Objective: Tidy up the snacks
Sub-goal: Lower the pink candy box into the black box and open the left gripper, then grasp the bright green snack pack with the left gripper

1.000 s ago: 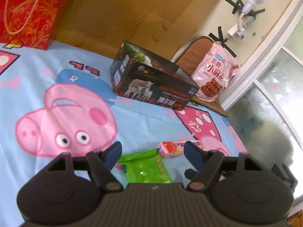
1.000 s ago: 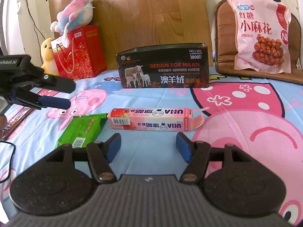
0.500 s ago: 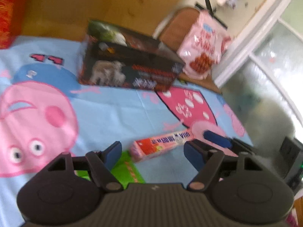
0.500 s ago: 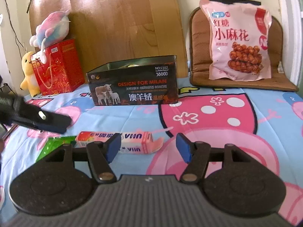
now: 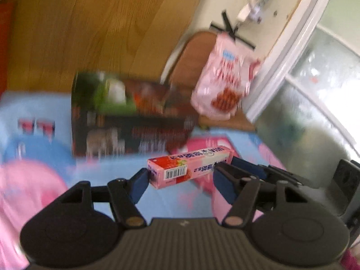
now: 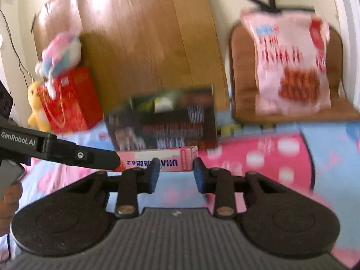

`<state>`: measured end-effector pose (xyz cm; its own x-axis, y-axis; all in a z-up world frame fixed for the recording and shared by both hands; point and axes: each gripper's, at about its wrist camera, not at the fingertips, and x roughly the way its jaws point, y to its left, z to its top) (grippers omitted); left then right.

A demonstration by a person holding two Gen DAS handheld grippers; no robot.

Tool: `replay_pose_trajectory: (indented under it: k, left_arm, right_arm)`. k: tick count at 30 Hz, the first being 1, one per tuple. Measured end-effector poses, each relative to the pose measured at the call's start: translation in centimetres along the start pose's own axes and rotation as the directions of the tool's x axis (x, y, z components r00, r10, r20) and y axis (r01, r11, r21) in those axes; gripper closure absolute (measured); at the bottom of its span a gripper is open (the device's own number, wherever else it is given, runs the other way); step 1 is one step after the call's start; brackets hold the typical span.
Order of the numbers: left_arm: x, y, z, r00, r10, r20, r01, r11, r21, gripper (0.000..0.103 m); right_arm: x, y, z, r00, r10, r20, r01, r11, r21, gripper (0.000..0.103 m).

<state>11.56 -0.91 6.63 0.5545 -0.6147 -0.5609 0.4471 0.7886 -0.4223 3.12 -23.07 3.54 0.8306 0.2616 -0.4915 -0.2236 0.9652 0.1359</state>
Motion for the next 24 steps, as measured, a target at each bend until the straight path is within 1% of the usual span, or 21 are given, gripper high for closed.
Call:
replay_pose_trajectory:
  k: [2,4,5,6,7,8,9,10,11,13,14,16,17,18,19,20,21,22,23,24]
  left_arm:
    - [0.1,0.1,2.4,0.999,0.018,0.048,-0.018,1.000,0.009,0.037]
    - [0.8,0.7,4.6,0.995,0.033,0.096,-0.033,0.999,0.004,0.030]
    - [1.5,1.0,5.6,0.994,0.042,0.102,-0.042,0.999,0.000,0.028]
    - [2.5,1.5,6.5,0.994,0.060,0.093,-0.060,0.998,-0.007,0.028]
    - [3.2,1.9,7.0,0.993,0.088,0.076,-0.087,0.996,-0.026,0.030]
    - [3.5,2.3,7.1,0.993,0.101,0.062,-0.098,0.994,-0.048,0.030]
    - [3.1,2.8,6.8,0.995,0.079,0.066,-0.075,0.995,-0.059,0.030]
    - [2.4,3.1,6.3,0.995,0.060,0.078,-0.055,0.997,-0.056,0.029]
    - [1.5,3.5,5.6,0.995,0.057,0.088,-0.053,0.997,-0.049,0.029]
    - [0.1,4.1,3.7,0.995,0.065,0.079,-0.062,0.997,-0.046,0.029]
    - [-0.7,4.6,2.5,0.996,0.058,0.064,-0.055,0.997,-0.052,0.029]
    - [-1.8,5.5,0.4,0.999,0.040,0.021,-0.039,0.997,-0.070,0.029]
    - [-2.2,5.9,-0.7,0.999,0.035,0.001,-0.035,0.997,-0.075,0.028]
    - [-2.6,6.0,-1.6,0.999,0.037,-0.020,-0.038,0.996,-0.075,0.028]
    - [-3.0,6.2,-2.6,0.998,0.047,-0.037,-0.049,0.997,-0.067,0.028]
    - [-3.2,6.2,-3.3,0.997,0.058,-0.047,-0.061,0.996,-0.057,0.028]
    - [-3.6,6.1,-4.0,0.996,0.070,-0.052,-0.072,0.996,-0.050,0.028]
    - [-3.6,6.2,-4.4,0.996,0.071,-0.057,-0.074,0.996,-0.052,0.028]
    - [-3.7,6.2,-4.8,0.996,0.066,-0.064,-0.070,0.996,-0.062,0.028]
    - [-3.7,6.3,-5.2,0.996,0.061,-0.070,-0.066,0.995,-0.071,0.028]
  right_arm:
    - [0.9,0.1,2.2,0.999,-0.003,0.043,0.004,1.000,-0.027,0.067]
    - [2.4,0.1,4.5,0.997,0.003,0.076,0.000,1.000,-0.030,0.066]
    - [3.4,0.1,5.6,0.996,0.005,0.092,-0.002,0.999,-0.034,0.063]
    - [4.7,0.1,6.5,0.995,-0.001,0.098,0.006,0.999,-0.047,0.061]
    - [6.1,0.1,7.1,0.996,-0.021,0.090,0.027,0.997,-0.066,0.053]
    - [7.2,0.0,7.5,0.995,-0.060,0.080,0.066,0.995,-0.075,0.053]
    - [7.7,-0.2,7.6,0.992,-0.098,0.074,0.103,0.992,-0.068,0.053]
    - [7.4,-0.8,7.4,0.992,-0.098,0.074,0.101,0.994,-0.042,0.053]
    - [6.6,-1.5,6.9,0.995,-0.053,0.083,0.053,0.999,0.004,0.053]
    - [4.9,-2.2,5.5,0.997,0.017,0.074,-0.022,0.998,0.061,0.053]
    - [4.0,-2.2,4.4,0.997,0.058,0.059,-0.062,0.995,0.076,0.053]
    - [2.7,-1.7,2.0,0.988,0.151,0.013,-0.152,0.985,0.084,0.053]
    - [2.0,-1.1,0.6,0.976,0.215,-0.024,-0.212,0.974,0.082,0.052]
    - [1.7,-0.5,-0.4,0.964,0.260,-0.053,-0.256,0.964,0.075,0.052]
    - [1.3,0.5,-1.5,0.947,0.309,-0.091,-0.304,0.951,0.061,0.049]
    - [1.0,1.7,-2.5,0.924,0.357,-0.141,-0.354,0.934,0.040,0.044]
    - [0.7,3.2,-3.4,0.899,0.395,-0.190,-0.402,0.916,0.005,0.043]
    - [0.4,4.6,-4.1,0.880,0.419,-0.225,-0.437,0.899,-0.033,0.037]
    - [0.1,6.0,-4.7,0.866,0.433,-0.251,-0.463,0.884,-0.072,0.028]
    - [-0.1,7.3,-5.3,0.858,0.434,-0.275,-0.477,0.871,-0.112,0.022]
